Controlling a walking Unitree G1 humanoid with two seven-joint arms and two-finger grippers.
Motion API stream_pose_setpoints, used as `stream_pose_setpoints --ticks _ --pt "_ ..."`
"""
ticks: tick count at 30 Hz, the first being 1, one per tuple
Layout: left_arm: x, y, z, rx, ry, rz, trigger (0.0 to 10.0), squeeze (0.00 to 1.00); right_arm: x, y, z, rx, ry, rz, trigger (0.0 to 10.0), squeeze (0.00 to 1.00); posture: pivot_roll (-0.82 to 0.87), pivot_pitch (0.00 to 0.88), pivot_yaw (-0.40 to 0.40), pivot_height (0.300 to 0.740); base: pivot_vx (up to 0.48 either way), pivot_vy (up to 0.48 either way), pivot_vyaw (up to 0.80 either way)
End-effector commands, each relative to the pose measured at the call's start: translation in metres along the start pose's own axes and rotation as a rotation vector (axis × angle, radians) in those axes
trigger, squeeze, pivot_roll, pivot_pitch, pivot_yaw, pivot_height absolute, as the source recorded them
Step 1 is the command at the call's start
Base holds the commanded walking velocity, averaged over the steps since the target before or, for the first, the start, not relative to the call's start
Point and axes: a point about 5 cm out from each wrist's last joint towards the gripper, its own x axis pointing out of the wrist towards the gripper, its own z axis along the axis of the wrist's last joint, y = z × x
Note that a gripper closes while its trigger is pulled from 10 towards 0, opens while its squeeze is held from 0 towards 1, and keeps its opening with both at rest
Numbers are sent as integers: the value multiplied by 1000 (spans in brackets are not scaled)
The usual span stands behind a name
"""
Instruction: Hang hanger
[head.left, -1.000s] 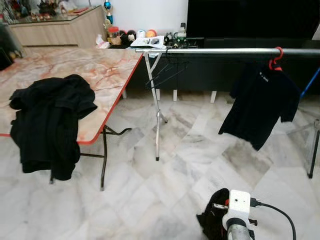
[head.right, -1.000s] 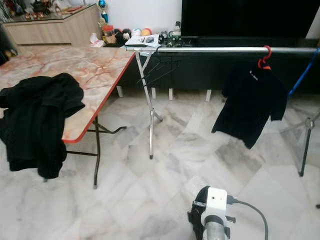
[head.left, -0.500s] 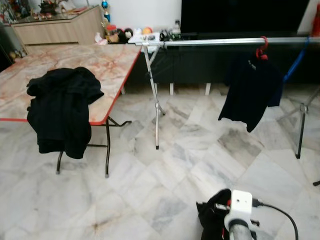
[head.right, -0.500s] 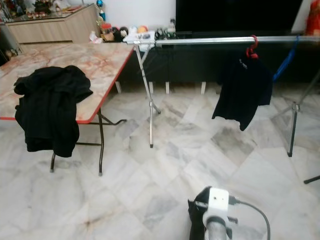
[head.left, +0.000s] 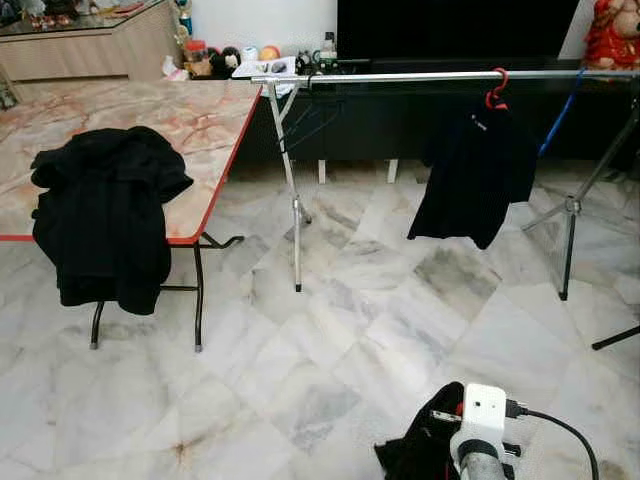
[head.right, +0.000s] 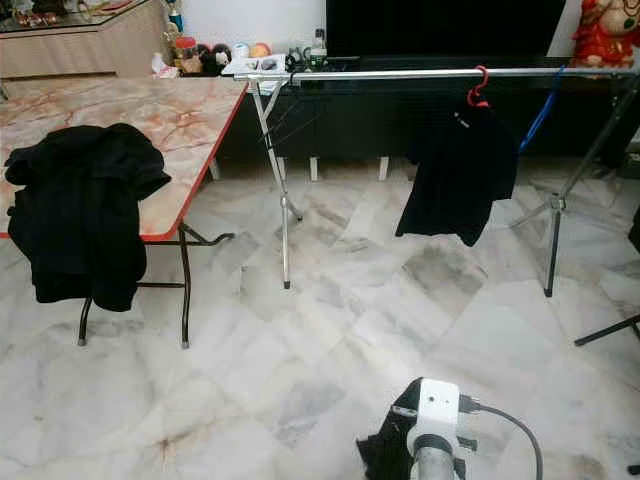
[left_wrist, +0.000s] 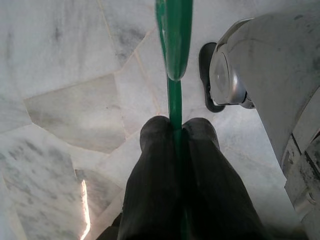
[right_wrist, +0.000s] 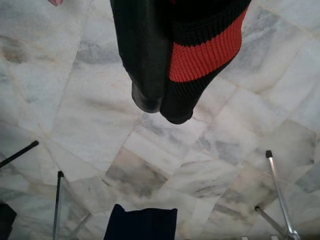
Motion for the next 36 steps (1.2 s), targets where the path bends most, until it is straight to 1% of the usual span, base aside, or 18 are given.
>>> stream_pose_setpoints --ticks 1,4,8,9,10,11,12,13,14,19,21,23,25,27,28,30,34,36 --pt "2 -4 22 25 -110 -17 10000 0 2 0 4 11 -12 -2 10000 0 82 47 56 740 0 0 0" --pt "2 -5 25 33 -140 -18 10000 0 4 0 8 14 -21 -2 10000 0 82 42 59 740 0 0 0" --pt "0 -5 34 80 -230 -26 10000 0 11 0 21 29 -50 -5 10000 0 82 42 59 740 0 0 0" --pt "1 5 70 100 -343 -37 10000 0 13 -1 25 41 -55 -11 10000 0 82 42 59 740 0 0 0" --pt "-3 17 116 126 -479 -50 10000 0 16 -1 29 55 -57 -19 10000 0 86 35 61 740 0 0 0" --pt "-7 19 141 147 -551 -59 10000 0 17 -2 32 63 -62 -22 10000 0 89 35 61 740 0 0 0" --pt "-10 18 155 163 -590 -61 10000 0 18 -2 34 69 -69 -24 10000 0 93 34 59 740 0 0 0" --pt "-10 18 155 163 -590 -61 10000 0 18 -2 34 69 -69 -24 10000 0 93 34 59 740 0 0 0" --pt "-16 14 181 209 -665 -65 10000 0 22 -2 42 72 -89 -23 10000 0 96 34 59 740 0 0 0" --pt "-20 8 194 279 -711 -55 10000 0 24 -3 49 76 -111 -29 10000 0 93 40 58 740 0 0 0" --pt "-20 6 195 355 -703 -39 10000 0 24 -4 49 76 -113 -31 10000 0 93 43 57 740 0 0 0" --pt "-16 7 191 441 -655 -6 10000 0 24 -5 47 73 -108 -32 10000 0 95 45 58 740 0 0 0" --pt "-15 7 187 494 -635 6 10000 0 23 -6 45 72 -103 -35 10000 0 95 46 58 740 0 0 0" --pt "-10 18 175 586 -560 97 10000 0 21 -9 39 66 -88 -43 10000 0 93 49 60 740 0 0 0" --pt "-9 27 170 652 -517 178 10000 0 20 -10 37 65 -83 -48 10000 0 93 49 60 740 0 0 0" --pt "-9 38 167 709 -489 257 10000 0 19 -12 34 61 -77 -50 10000 0 93 49 60 740 0 0 0" --pt "-12 52 169 671 -491 350 10000 0 18 -12 31 55 -71 -49 10000 0 97 53 59 740 0 0 0" --pt "-12 55 170 676 -490 374 10000 0 17 -12 31 55 -69 -50 10000 0 98 54 58 740 0 0 0"
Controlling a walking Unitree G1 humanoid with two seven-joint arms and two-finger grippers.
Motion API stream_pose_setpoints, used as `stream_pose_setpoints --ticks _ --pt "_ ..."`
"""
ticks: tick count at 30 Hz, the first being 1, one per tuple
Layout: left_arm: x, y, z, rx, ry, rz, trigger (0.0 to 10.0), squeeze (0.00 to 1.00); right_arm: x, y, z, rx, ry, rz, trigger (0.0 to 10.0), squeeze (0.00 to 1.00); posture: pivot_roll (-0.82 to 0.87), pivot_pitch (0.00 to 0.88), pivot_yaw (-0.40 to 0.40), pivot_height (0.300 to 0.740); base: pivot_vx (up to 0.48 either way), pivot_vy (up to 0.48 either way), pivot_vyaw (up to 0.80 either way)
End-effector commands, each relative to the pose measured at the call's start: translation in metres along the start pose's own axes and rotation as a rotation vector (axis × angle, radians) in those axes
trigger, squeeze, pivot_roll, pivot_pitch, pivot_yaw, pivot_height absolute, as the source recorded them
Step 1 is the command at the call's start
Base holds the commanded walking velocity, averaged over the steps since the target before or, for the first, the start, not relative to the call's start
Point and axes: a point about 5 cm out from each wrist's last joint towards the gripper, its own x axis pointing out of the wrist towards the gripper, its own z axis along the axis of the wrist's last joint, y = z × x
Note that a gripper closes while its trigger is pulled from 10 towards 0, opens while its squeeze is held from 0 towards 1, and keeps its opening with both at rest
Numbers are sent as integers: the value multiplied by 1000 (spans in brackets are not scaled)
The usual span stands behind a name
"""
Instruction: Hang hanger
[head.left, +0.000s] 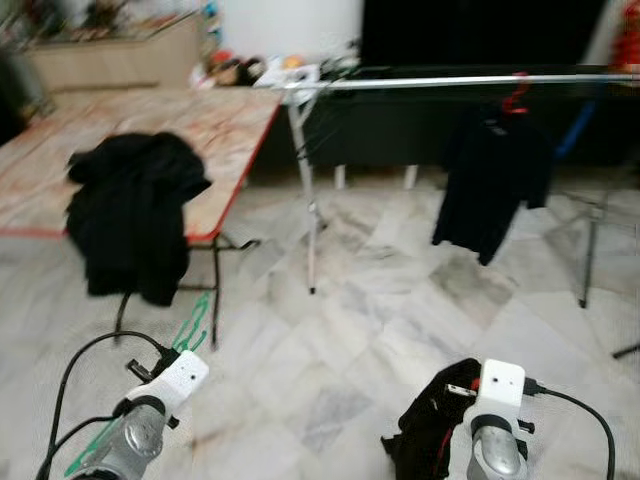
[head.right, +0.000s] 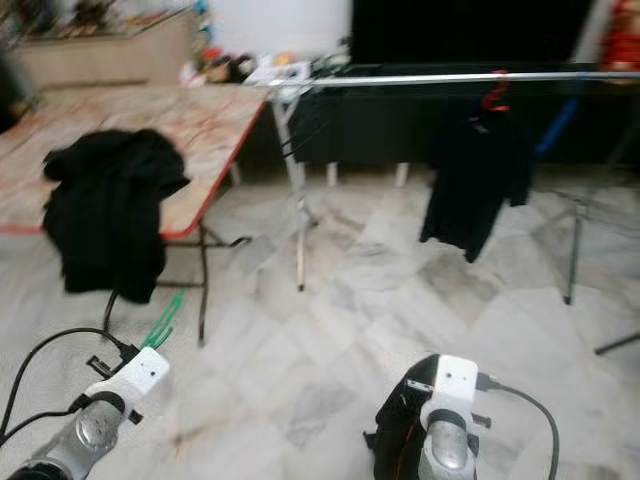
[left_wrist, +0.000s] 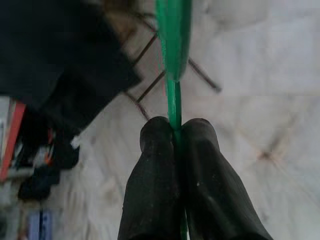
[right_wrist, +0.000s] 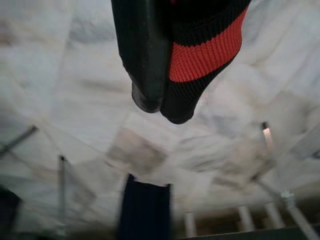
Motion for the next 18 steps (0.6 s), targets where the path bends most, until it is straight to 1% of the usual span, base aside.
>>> stream_pose_setpoints --ticks 1,4,5,6,8,9,10,11,12,13,14,17,18 --pt "-13 -23 -24 21 95 -68 10000 0 1 1 3 6 -14 -1 10000 0 98 54 58 740 0 0 0" --pt "-12 -26 -13 -108 38 -98 10000 0 1 1 3 0 -14 1 10000 0 94 55 56 740 0 0 0" --pt "-11 -28 -4 -203 -6 -136 10000 0 1 2 4 -2 -15 2 10000 0 94 56 55 740 0 0 0" --pt "-9 -30 8 -332 -51 -188 10000 0 2 2 6 -4 -18 2 10000 0 95 56 54 740 0 0 0" --pt "-7 -30 19 -428 -102 -247 10000 0 4 1 8 -7 -21 3 10000 0 94 56 53 740 0 0 0" --pt "-7 -31 31 -463 -161 -323 10000 0 6 1 11 -11 -24 2 10000 0 94 57 53 740 0 0 0" --pt "-7 -31 31 -463 -161 -323 10000 0 6 1 11 -11 -24 2 10000 0 94 57 53 740 0 0 0" --pt "-7 -32 38 -468 -198 -372 10000 0 8 1 14 -5 -27 -6 10000 0 94 56 53 740 0 0 0" --pt "-8 -33 49 -464 -252 -461 10000 0 11 0 21 33 -36 -19 10000 0 94 56 53 740 0 0 0" --pt "-9 -33 51 -462 -264 -482 10000 0 12 0 23 43 -38 -22 10000 0 94 56 53 740 0 0 0" --pt "-10 -34 55 -423 -296 -537 10000 0 15 1 29 68 -47 -29 10000 0 92 55 53 740 0 0 0" --pt "-12 -32 64 -362 -339 -653 10000 0 22 3 41 114 -42 -43 10000 0 92 55 52 740 0 0 0" --pt "-12 -32 65 -352 -345 -670 10000 0 23 4 43 114 -39 -46 10000 0 92 55 52 740 0 0 0"
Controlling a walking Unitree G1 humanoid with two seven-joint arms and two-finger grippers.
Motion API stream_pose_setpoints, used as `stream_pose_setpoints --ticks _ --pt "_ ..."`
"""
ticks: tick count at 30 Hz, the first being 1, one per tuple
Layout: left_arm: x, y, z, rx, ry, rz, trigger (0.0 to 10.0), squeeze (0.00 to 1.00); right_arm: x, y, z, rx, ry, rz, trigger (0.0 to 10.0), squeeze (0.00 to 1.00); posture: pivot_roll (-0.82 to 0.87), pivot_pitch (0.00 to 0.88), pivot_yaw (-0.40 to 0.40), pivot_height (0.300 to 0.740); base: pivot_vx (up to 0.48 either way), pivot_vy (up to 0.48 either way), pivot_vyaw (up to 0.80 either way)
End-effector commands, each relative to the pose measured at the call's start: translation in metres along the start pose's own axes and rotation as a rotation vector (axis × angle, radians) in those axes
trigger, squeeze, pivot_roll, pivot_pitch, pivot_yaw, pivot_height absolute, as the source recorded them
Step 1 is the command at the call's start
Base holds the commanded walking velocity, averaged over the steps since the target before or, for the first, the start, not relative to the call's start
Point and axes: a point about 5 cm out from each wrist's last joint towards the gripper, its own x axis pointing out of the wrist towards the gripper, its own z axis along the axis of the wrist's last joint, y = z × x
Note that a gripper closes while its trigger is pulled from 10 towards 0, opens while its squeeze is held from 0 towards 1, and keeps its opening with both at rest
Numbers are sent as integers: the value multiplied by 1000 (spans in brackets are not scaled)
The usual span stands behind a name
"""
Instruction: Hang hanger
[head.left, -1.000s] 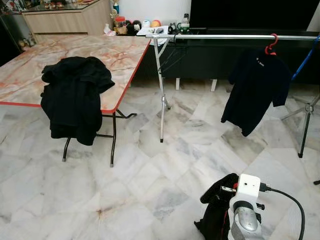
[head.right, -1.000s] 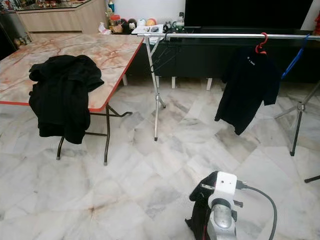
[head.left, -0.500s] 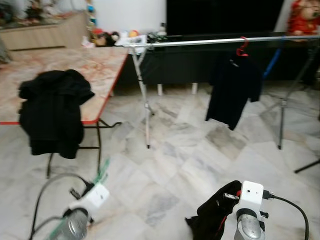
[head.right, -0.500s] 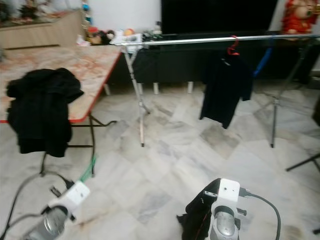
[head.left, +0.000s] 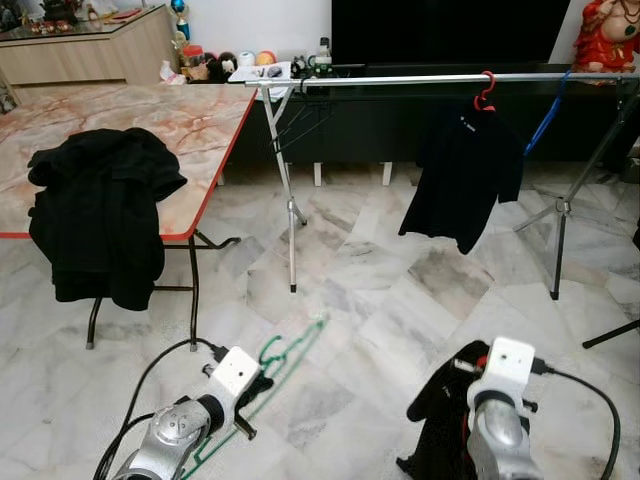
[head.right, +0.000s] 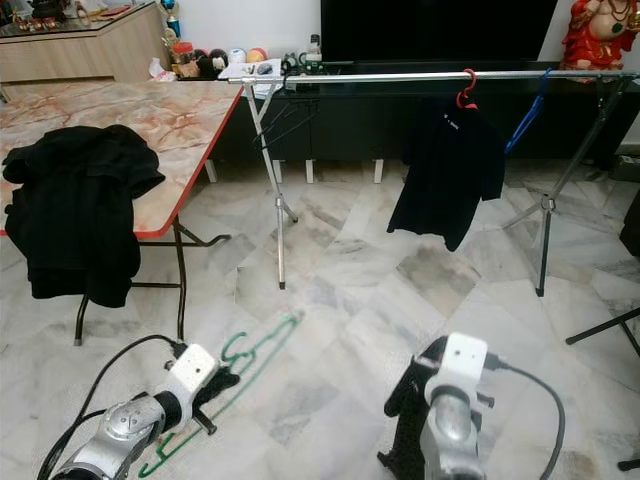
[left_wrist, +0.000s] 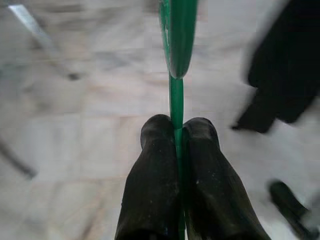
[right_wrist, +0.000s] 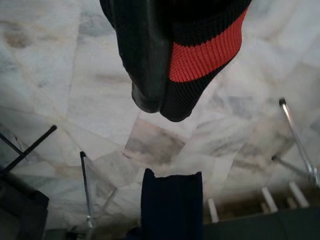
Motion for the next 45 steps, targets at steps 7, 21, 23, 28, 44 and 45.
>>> stream_pose_setpoints --ticks 7,21,23,28,44,45 --pt "-10 -7 12 84 93 -333 10000 0 17 6 32 6 5 -64 10000 0 91 55 47 740 0 0 0" --pt "-11 -25 55 44 63 -551 10000 0 22 35 43 22 115 66 10000 0 94 44 42 740 0 0 0" --pt "-13 -30 60 50 69 -597 10000 0 22 40 47 9 114 89 10000 0 96 38 42 740 0 0 0" --pt "-18 -36 65 49 93 -653 10000 0 24 39 49 -15 116 72 10000 0 96 38 42 740 0 0 0" --pt "-22 -48 72 50 95 -666 10000 0 19 45 39 -6 156 93 10000 0 104 24 46 740 0 0 0" --pt "-22 -48 73 48 93 -667 10000 0 19 46 38 -7 159 97 10000 0 104 24 46 740 0 0 0"
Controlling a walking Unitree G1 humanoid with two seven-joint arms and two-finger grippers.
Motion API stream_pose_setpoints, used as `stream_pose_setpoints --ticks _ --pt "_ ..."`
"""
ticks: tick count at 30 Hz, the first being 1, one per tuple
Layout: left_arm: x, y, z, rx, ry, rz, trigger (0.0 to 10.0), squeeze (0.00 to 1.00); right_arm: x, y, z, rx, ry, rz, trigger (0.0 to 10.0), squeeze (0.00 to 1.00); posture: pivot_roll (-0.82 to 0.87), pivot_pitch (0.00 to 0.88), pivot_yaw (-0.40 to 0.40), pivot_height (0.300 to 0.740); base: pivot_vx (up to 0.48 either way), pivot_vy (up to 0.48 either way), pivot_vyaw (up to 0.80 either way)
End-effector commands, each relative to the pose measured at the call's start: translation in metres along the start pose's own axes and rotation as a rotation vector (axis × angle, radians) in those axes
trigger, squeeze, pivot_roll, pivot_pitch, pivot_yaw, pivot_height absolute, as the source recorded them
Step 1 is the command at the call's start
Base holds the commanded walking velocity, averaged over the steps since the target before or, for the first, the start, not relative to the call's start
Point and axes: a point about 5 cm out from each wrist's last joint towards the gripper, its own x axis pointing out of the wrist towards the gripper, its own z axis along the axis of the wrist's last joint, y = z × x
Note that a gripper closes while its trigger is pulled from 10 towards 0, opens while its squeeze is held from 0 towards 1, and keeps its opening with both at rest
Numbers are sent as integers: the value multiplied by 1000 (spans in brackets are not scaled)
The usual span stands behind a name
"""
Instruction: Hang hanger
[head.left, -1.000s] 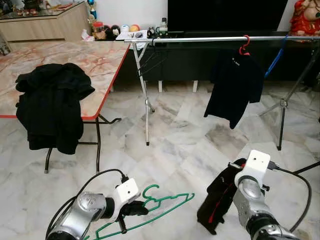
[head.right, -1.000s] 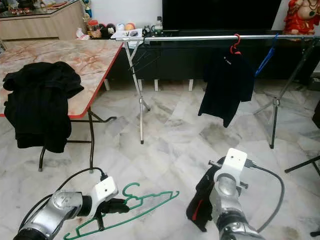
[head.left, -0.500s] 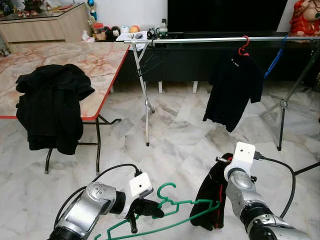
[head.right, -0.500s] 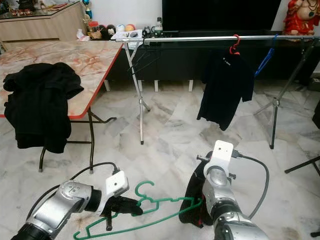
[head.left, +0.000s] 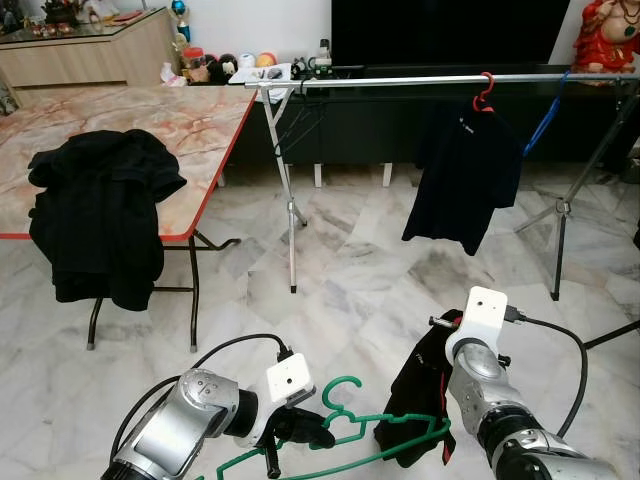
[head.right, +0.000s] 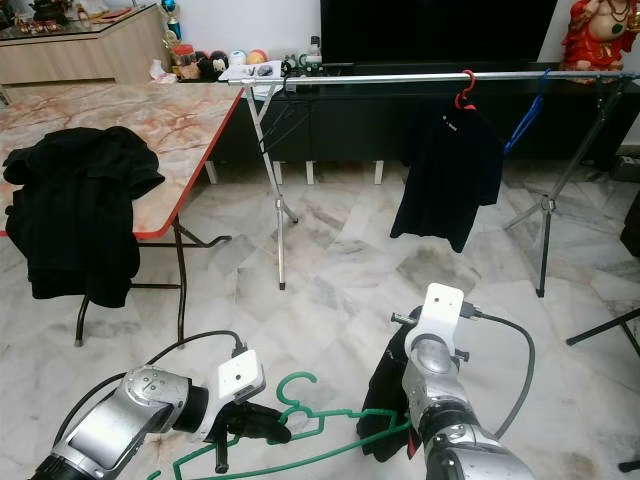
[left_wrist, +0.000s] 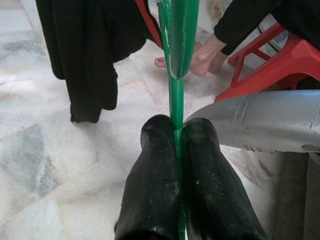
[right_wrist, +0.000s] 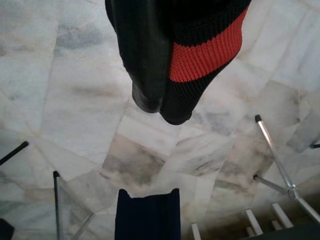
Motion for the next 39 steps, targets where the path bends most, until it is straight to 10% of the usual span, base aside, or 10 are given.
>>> stream_pose_setpoints --ticks 1,22,39 --pt "-4 0 2 -10 -12 9 10000 0 -1 8 -4 -16 19 36 10000 0 104 24 46 740 0 0 0" --pt "-2 36 0 7 12 373 10000 0 -8 16 -30 -73 99 172 10000 0 99 35 50 740 0 0 0" --pt "5 27 6 -24 -64 295 10000 0 -4 14 -14 -11 64 193 10000 0 101 38 43 740 0 0 0"
